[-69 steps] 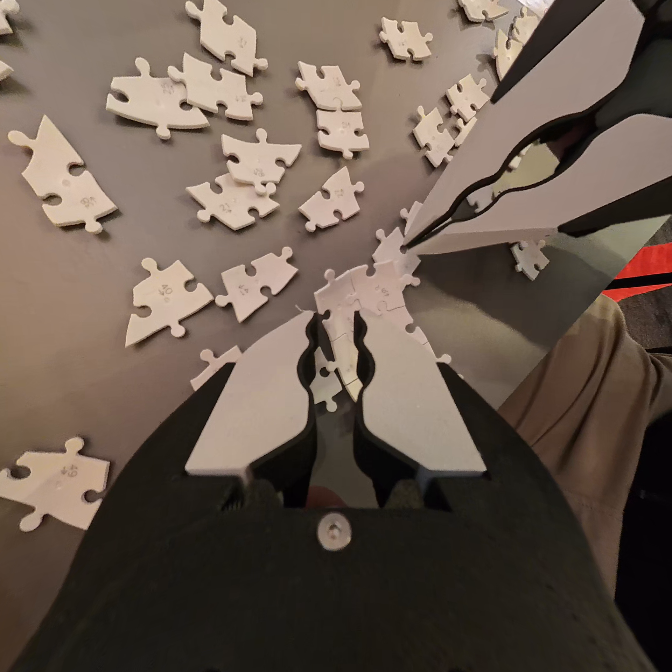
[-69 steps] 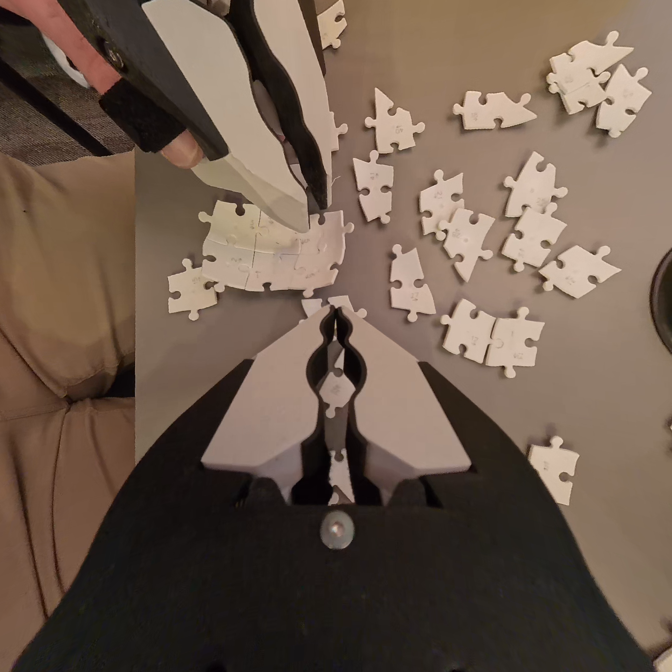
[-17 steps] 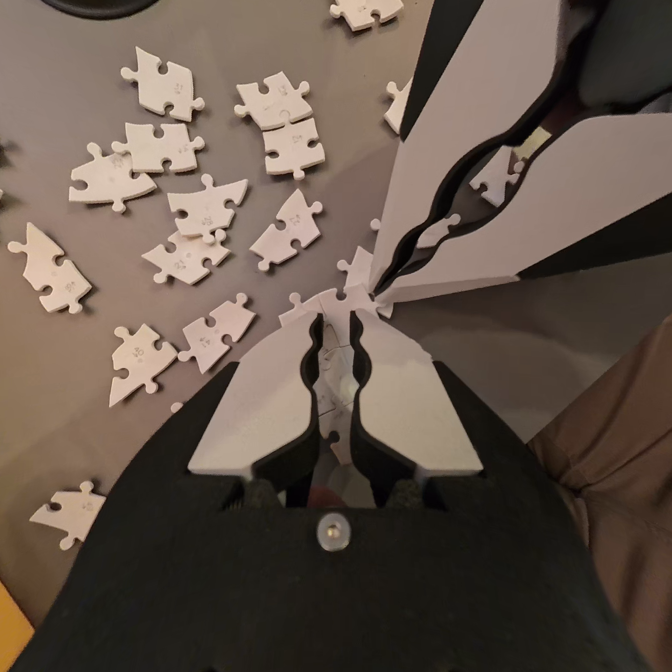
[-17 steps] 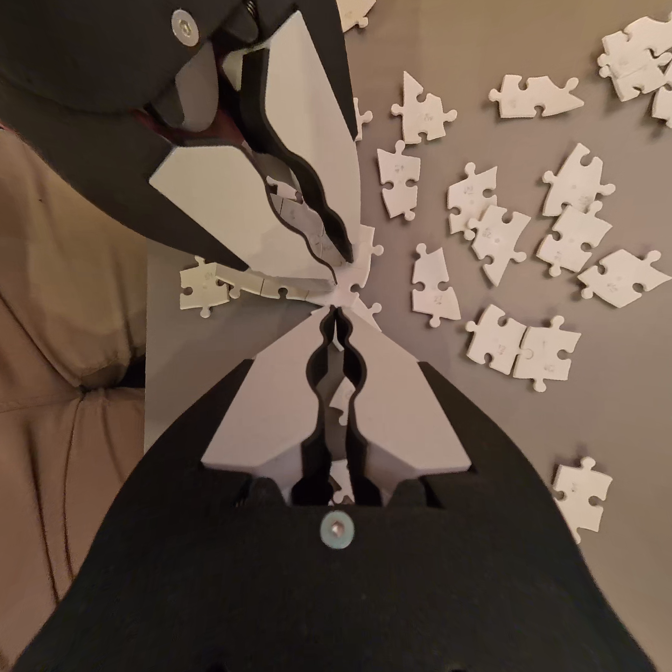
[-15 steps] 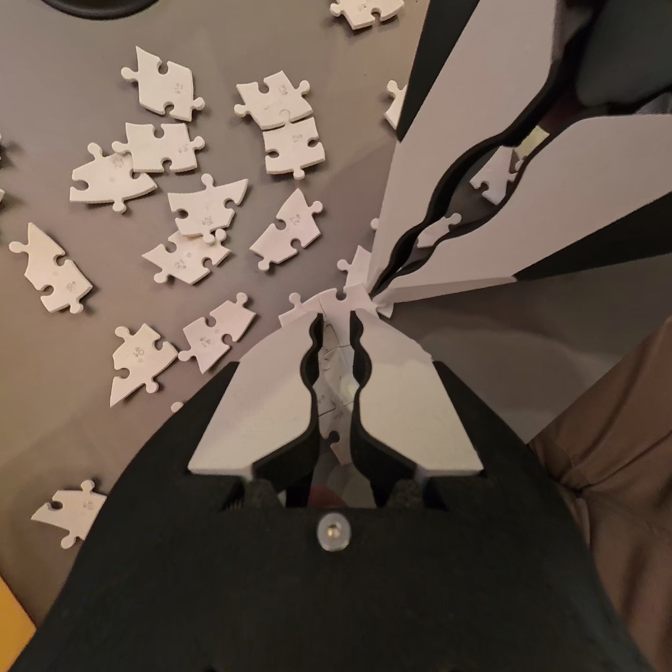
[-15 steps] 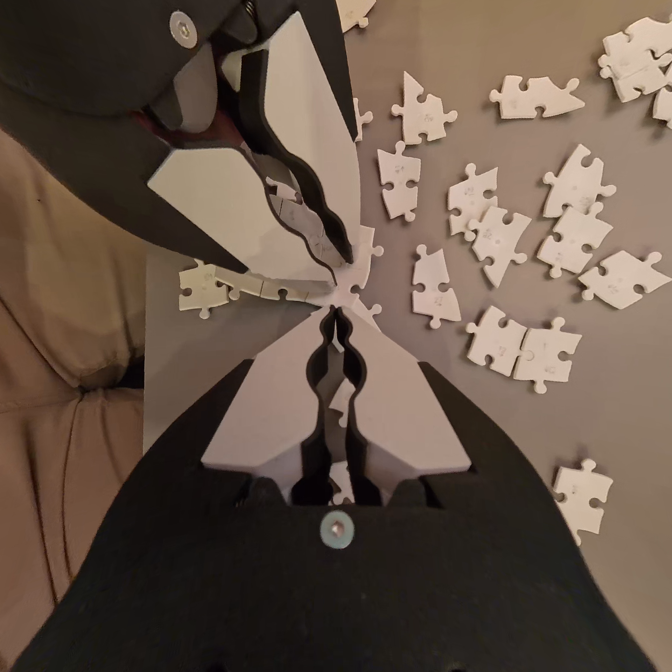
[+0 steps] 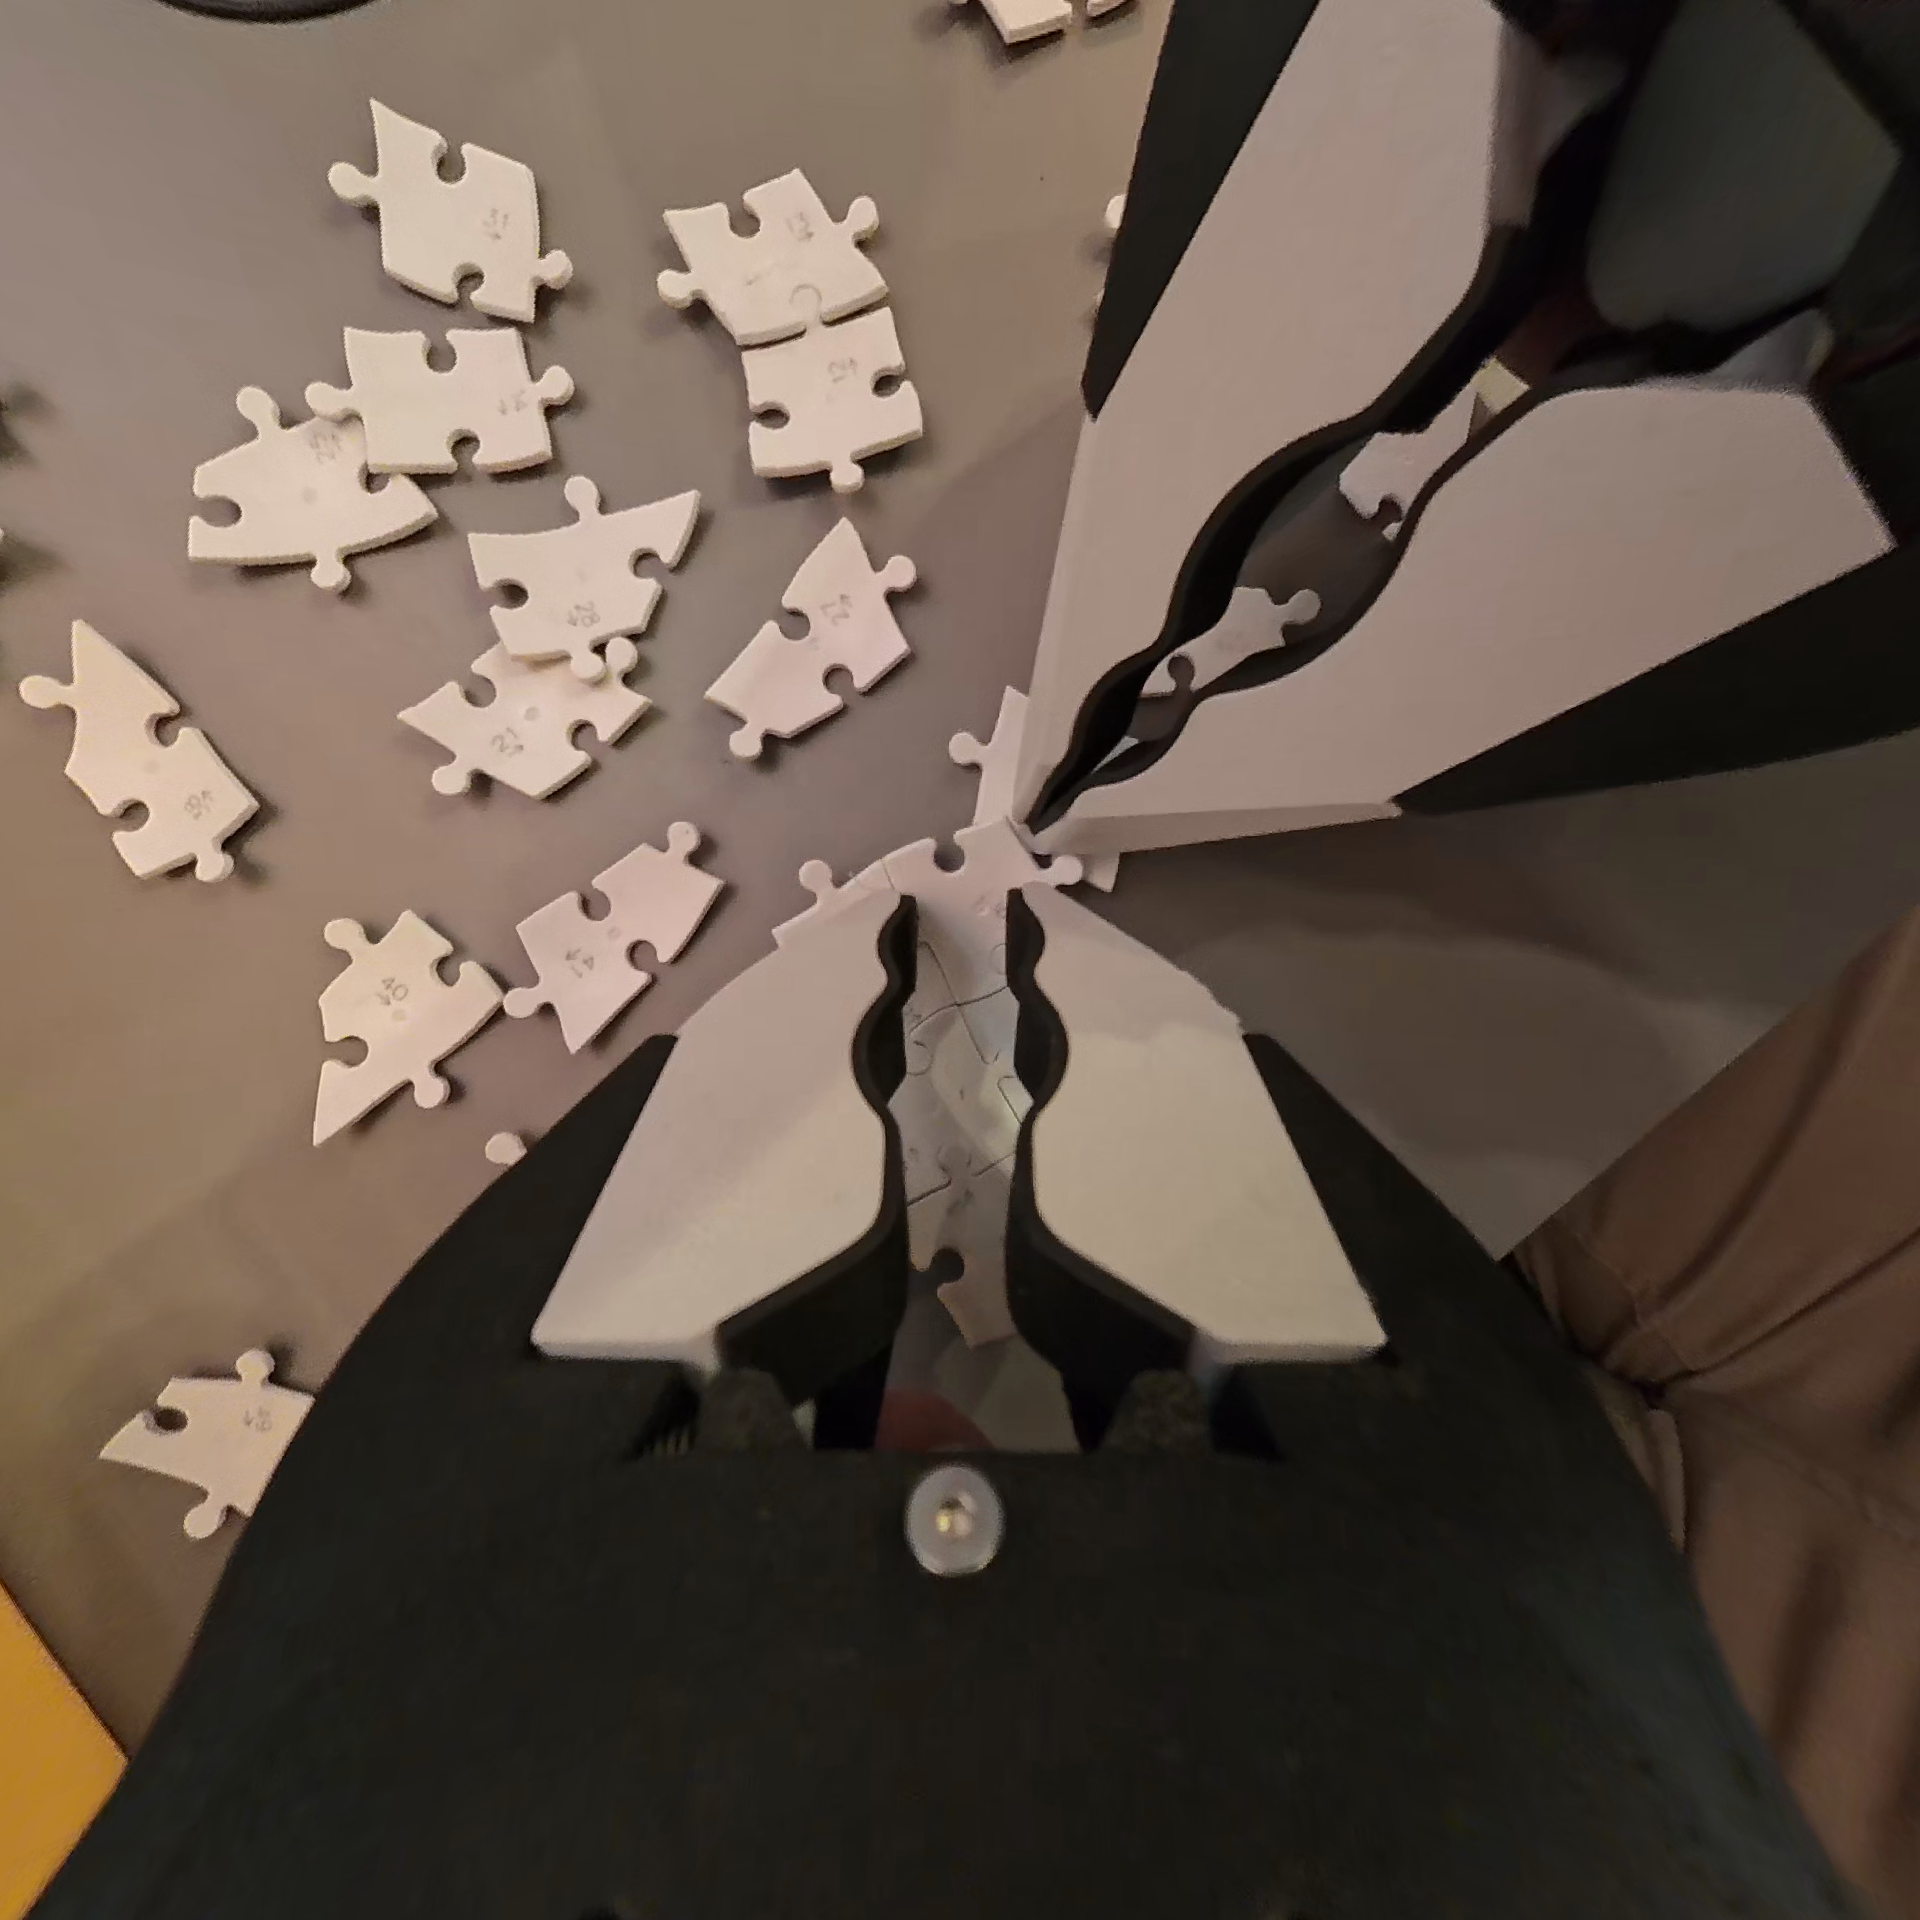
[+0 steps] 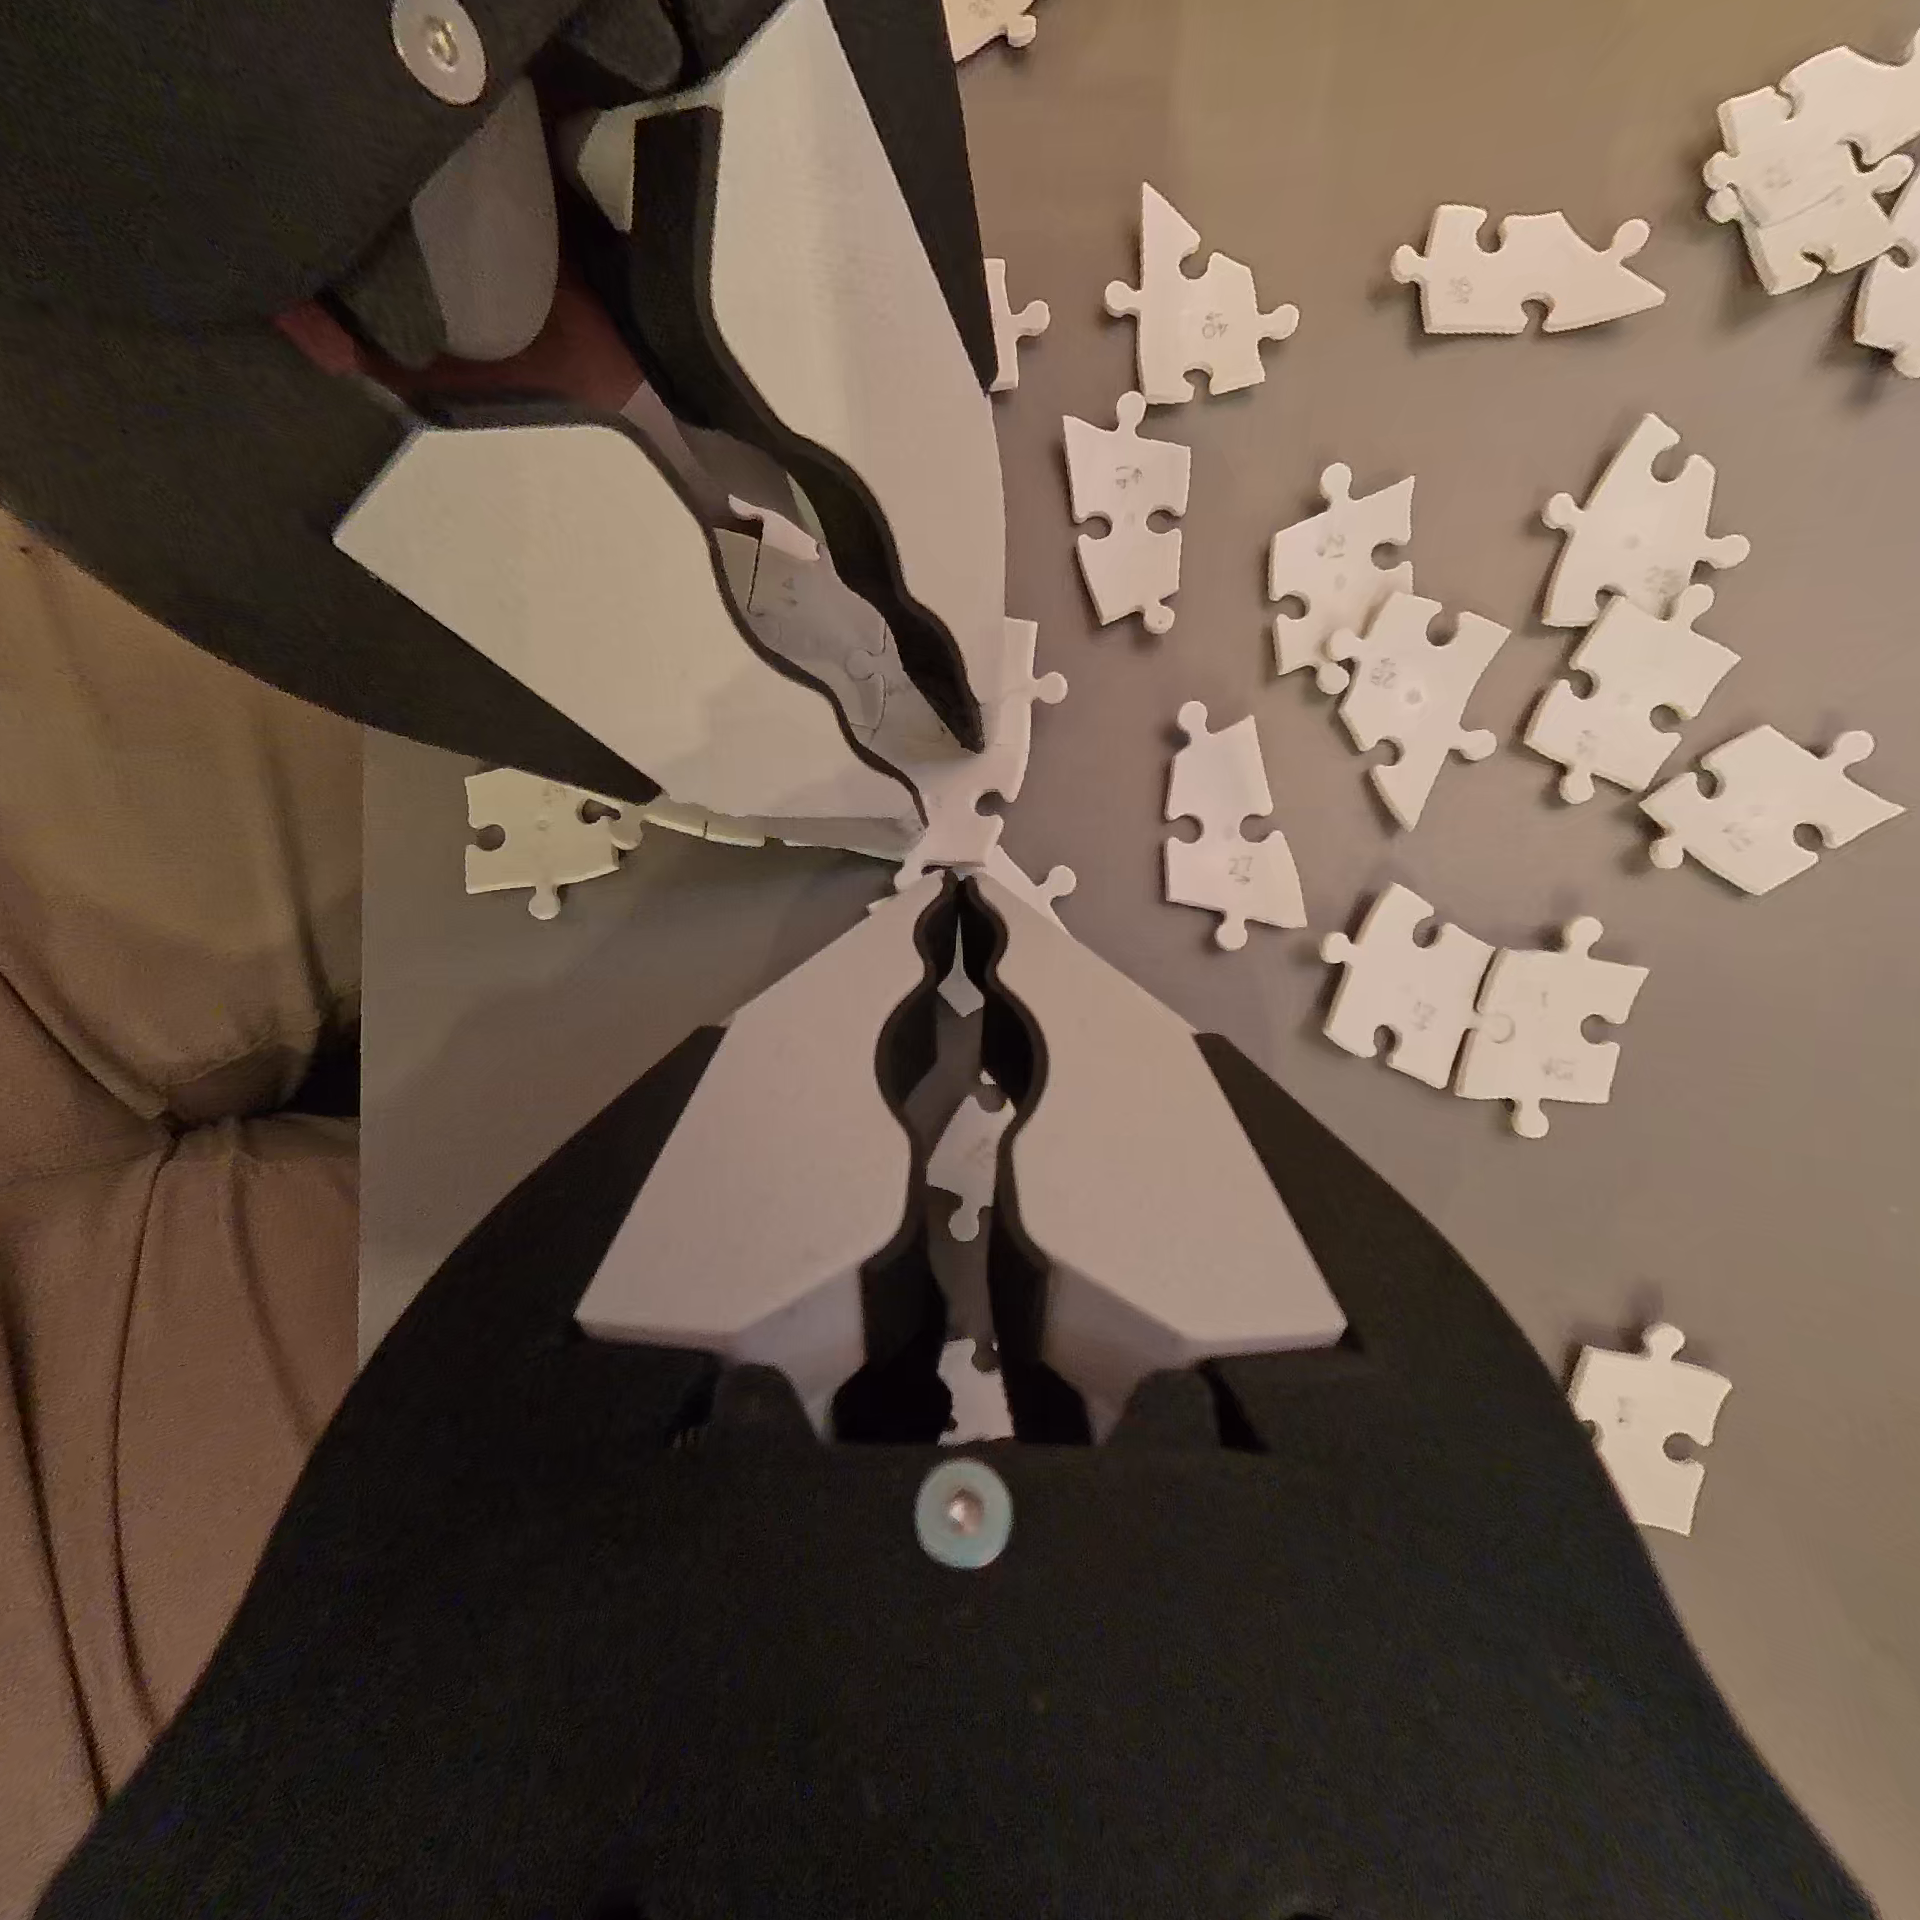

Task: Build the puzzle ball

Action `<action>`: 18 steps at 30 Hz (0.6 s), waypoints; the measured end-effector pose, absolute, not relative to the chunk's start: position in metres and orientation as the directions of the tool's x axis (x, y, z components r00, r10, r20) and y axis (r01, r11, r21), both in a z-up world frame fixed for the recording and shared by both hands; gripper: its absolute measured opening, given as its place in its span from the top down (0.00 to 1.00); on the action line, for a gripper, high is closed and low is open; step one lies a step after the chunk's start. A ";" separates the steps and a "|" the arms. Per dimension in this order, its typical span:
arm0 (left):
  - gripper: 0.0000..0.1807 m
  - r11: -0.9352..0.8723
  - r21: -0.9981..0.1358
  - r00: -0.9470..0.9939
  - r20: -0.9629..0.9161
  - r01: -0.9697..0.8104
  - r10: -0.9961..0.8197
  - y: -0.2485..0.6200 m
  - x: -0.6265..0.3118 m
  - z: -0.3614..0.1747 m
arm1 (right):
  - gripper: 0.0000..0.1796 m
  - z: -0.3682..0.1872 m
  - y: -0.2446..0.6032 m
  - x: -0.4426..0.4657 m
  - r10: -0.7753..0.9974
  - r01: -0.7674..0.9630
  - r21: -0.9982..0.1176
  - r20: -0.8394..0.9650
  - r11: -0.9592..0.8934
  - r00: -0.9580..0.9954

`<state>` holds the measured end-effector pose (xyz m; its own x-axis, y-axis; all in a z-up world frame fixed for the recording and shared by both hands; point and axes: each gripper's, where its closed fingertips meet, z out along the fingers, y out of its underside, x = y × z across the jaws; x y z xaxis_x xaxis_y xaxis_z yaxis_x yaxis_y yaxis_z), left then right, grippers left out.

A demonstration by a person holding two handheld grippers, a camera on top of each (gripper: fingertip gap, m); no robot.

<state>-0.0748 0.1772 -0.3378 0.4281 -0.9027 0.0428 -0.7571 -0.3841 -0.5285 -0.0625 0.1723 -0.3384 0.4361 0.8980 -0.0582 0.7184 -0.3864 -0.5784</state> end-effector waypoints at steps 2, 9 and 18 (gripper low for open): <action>0.91 -0.387 -0.530 0.432 0.043 -0.755 -0.901 0.178 -0.074 -0.338 | 1.00 -0.338 0.172 -0.062 0.899 0.720 -0.577 -0.058 -0.385 0.435; 0.91 -0.392 -0.532 0.448 0.026 -0.751 -0.894 0.179 -0.073 -0.338 | 1.00 -0.333 0.166 -0.056 0.901 0.729 -0.559 -0.084 -0.395 0.425; 0.91 -0.408 -0.520 0.483 -0.009 -0.750 -0.876 0.180 -0.072 -0.338 | 1.00 -0.337 0.165 -0.059 0.900 0.727 -0.557 -0.092 -0.401 0.426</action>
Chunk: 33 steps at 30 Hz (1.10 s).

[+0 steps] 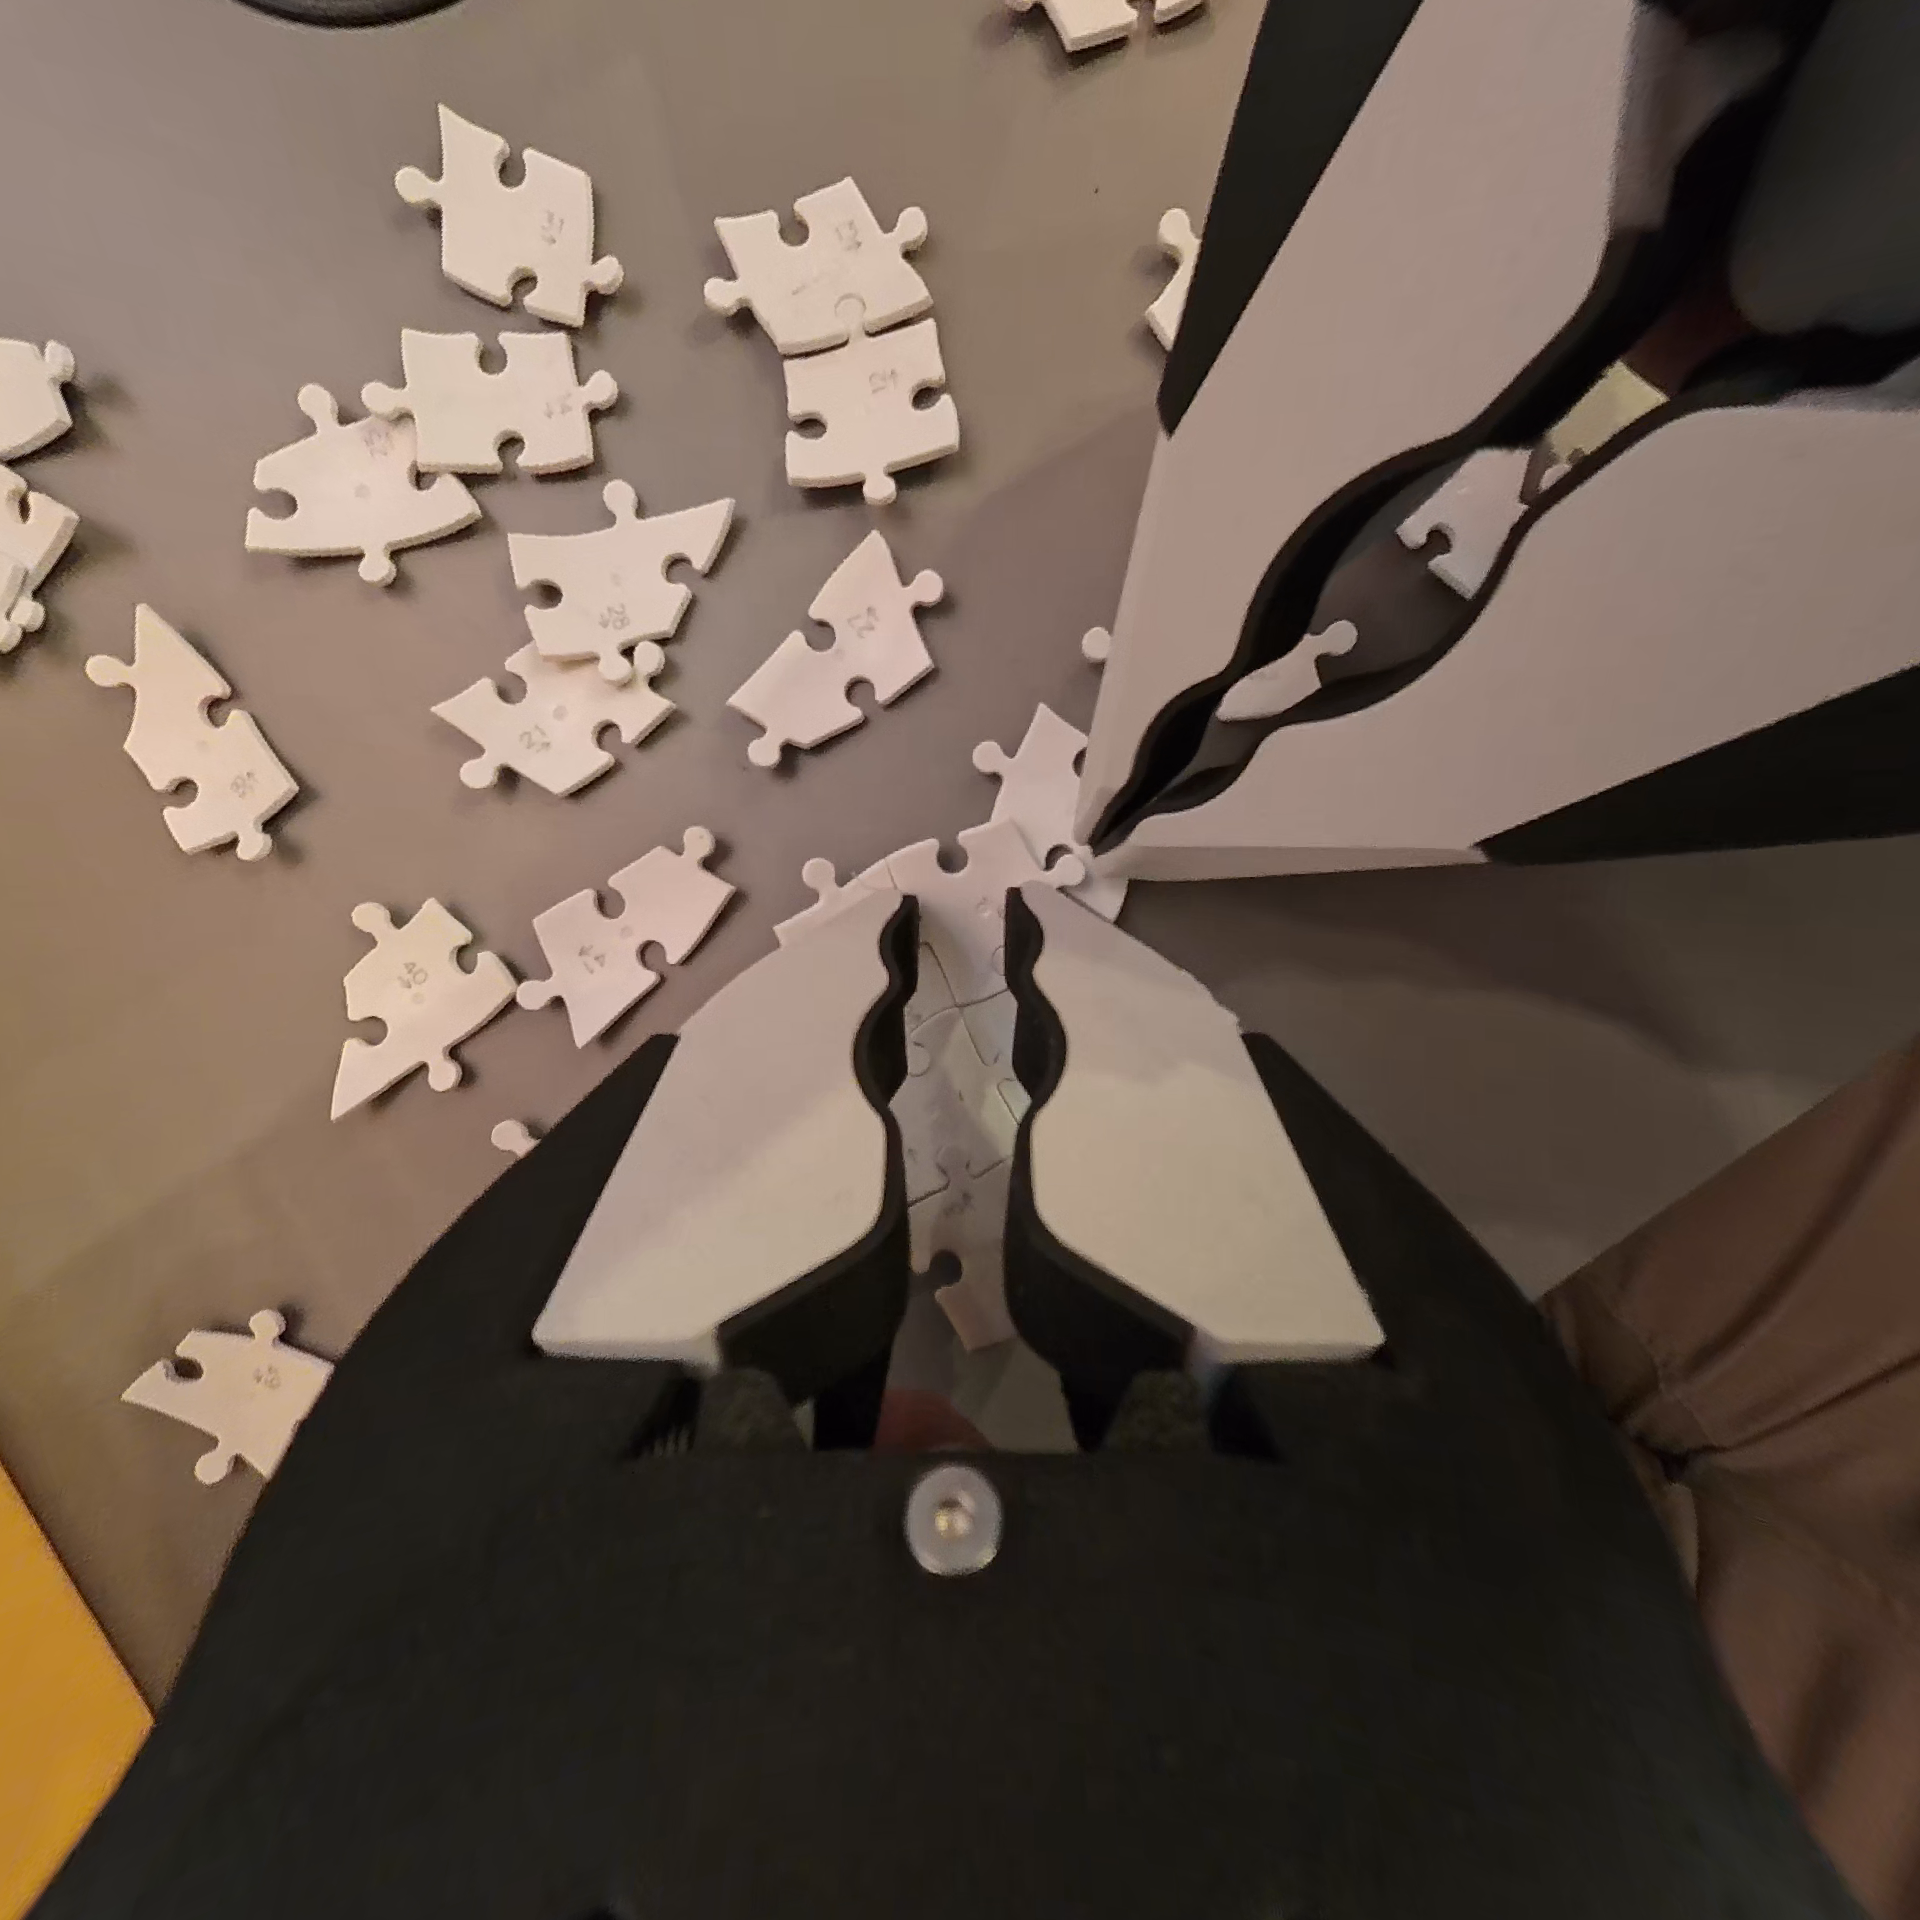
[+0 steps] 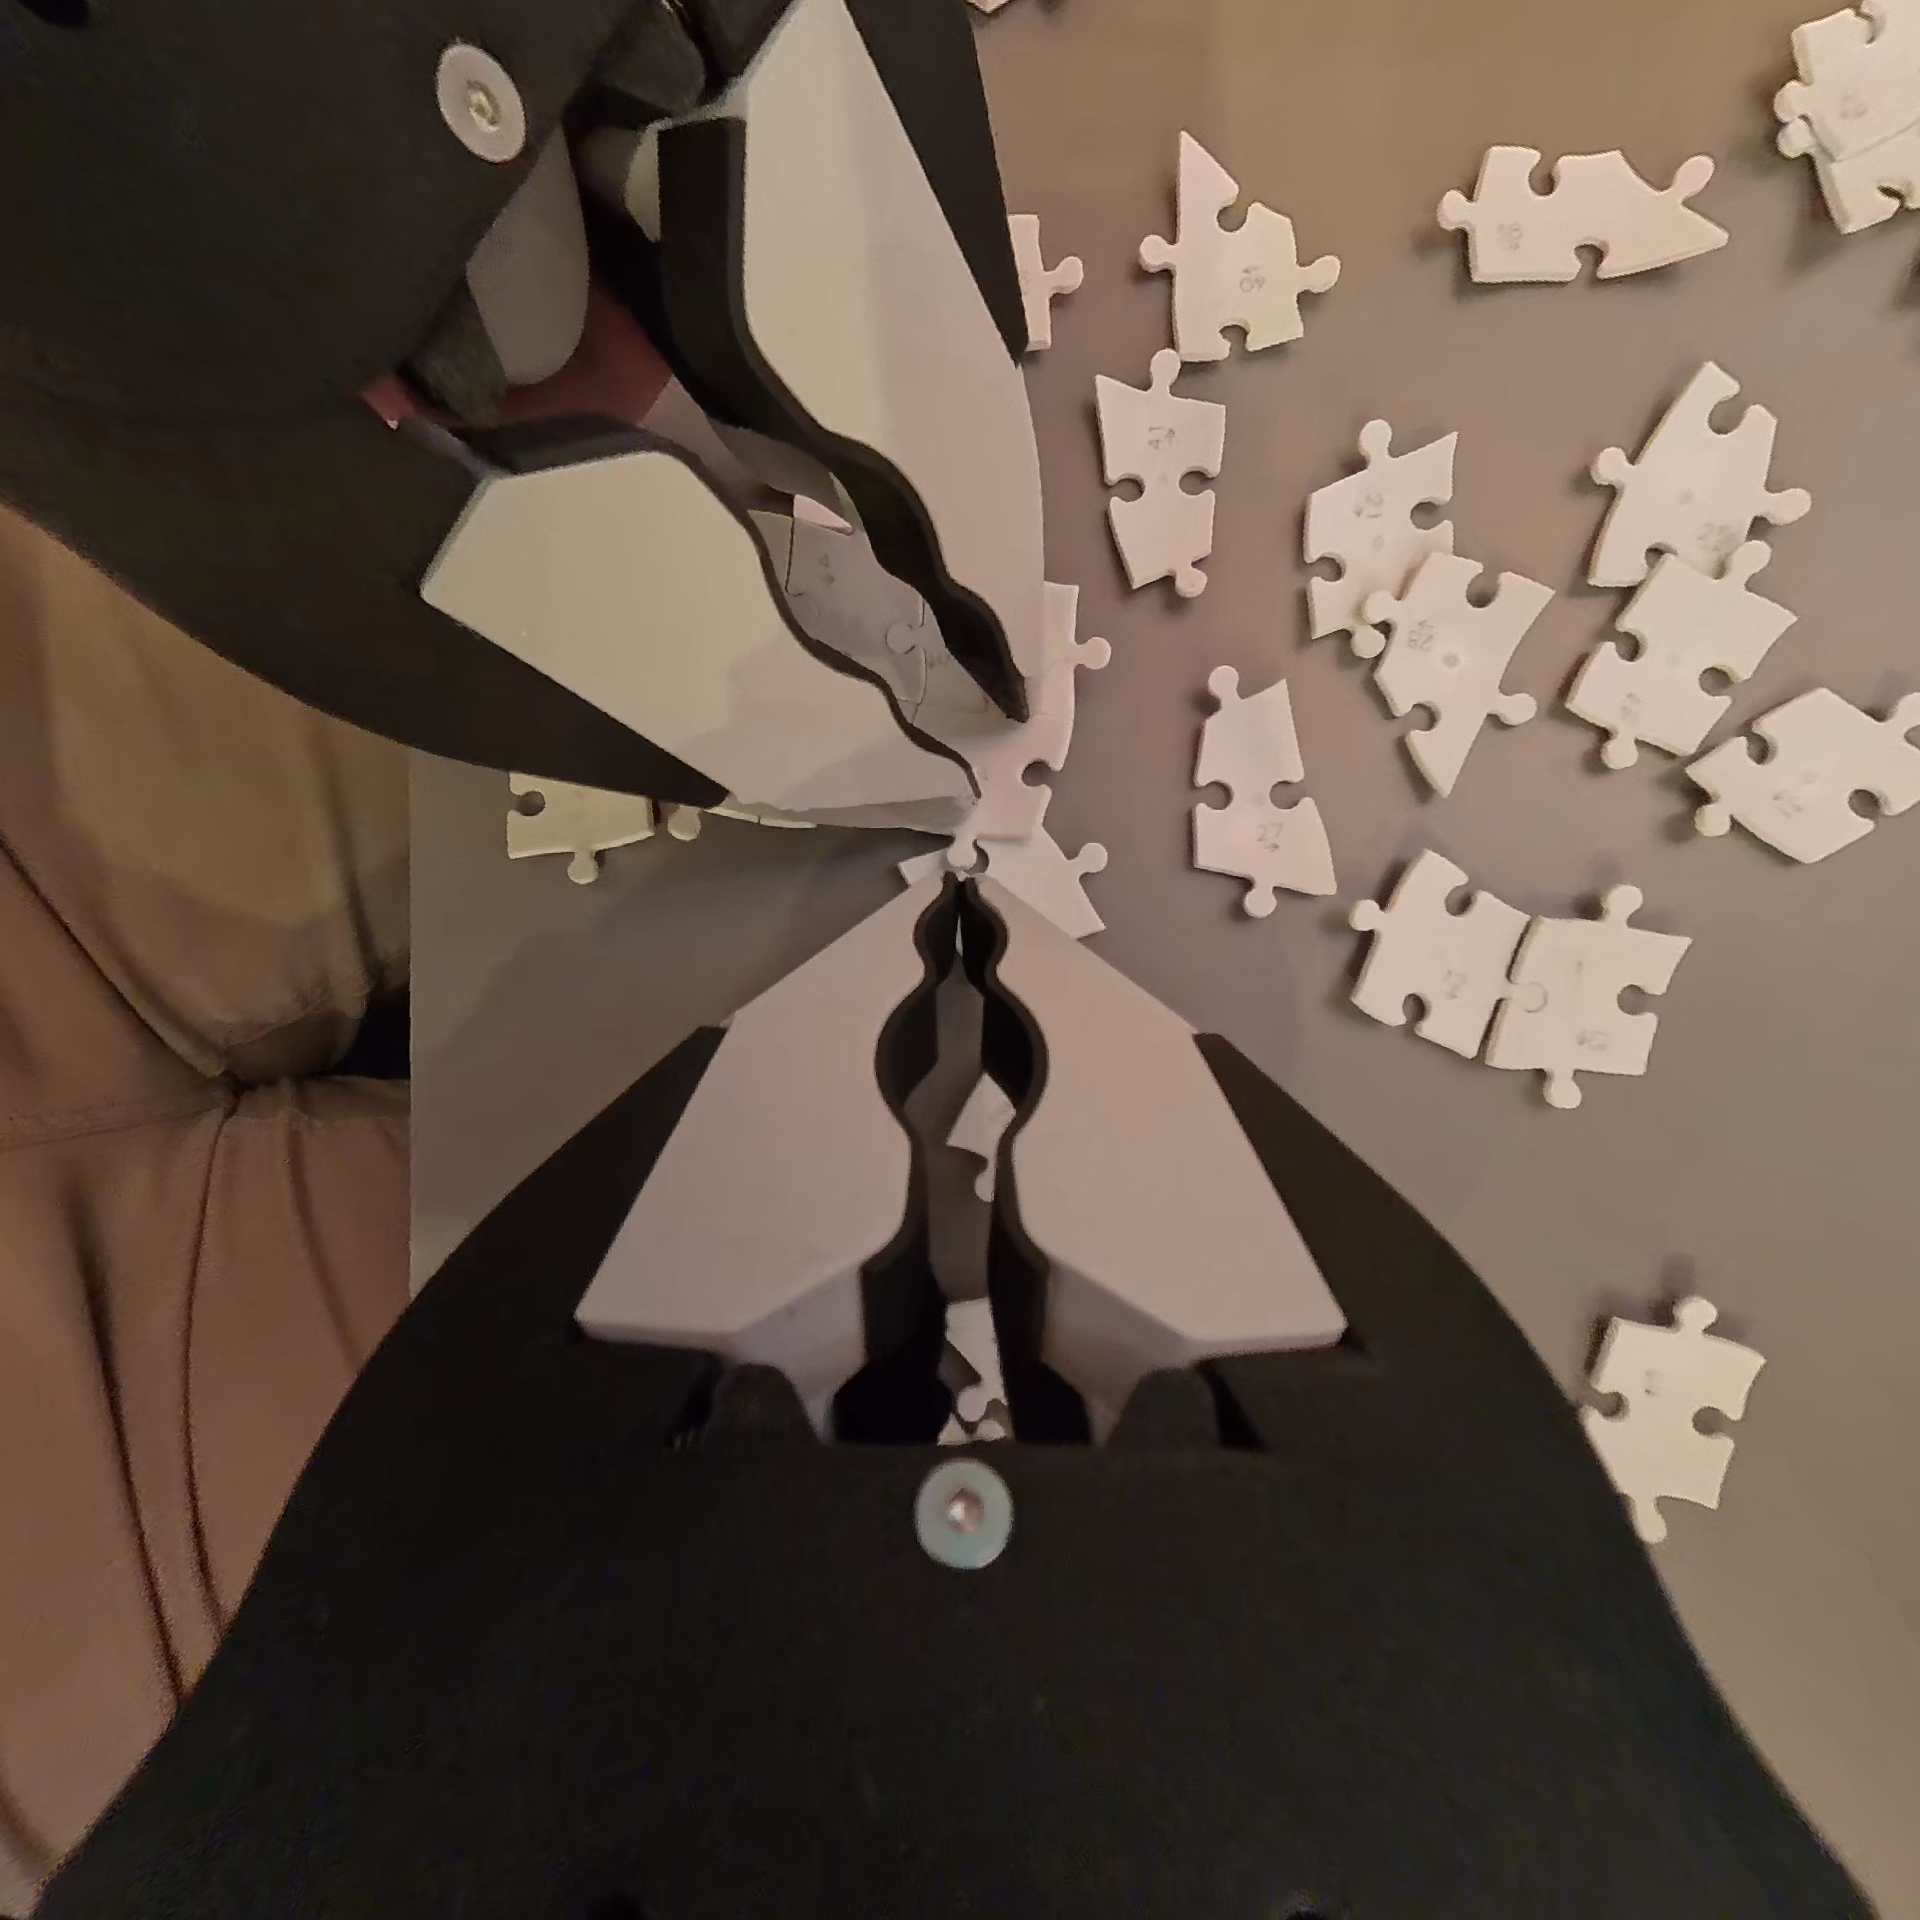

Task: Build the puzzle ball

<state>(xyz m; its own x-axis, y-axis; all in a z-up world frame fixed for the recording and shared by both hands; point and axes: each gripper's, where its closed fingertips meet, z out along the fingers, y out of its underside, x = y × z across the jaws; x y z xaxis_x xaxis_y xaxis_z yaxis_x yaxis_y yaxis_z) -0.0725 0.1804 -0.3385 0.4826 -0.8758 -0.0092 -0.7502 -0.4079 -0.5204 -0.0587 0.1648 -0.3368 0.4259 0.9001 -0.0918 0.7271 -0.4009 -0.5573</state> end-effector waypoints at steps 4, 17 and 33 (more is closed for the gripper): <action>0.92 -0.417 -0.524 0.498 -0.014 -0.742 -0.867 0.182 -0.073 -0.338 | 1.00 -0.338 0.165 -0.061 0.894 0.713 -0.564 -0.110 -0.416 0.435; 0.93 -0.417 -0.529 0.516 -0.048 -0.739 -0.855 0.184 -0.072 -0.338 | 1.00 -0.332 0.170 -0.061 0.865 0.644 -0.603 -0.170 -0.471 0.472; 0.93 -0.428 -0.538 0.532 -0.046 -0.726 -0.845 0.185 -0.071 -0.339 | 1.00 -0.335 0.174 -0.063 0.871 0.655 -0.605 -0.141 -0.452 0.471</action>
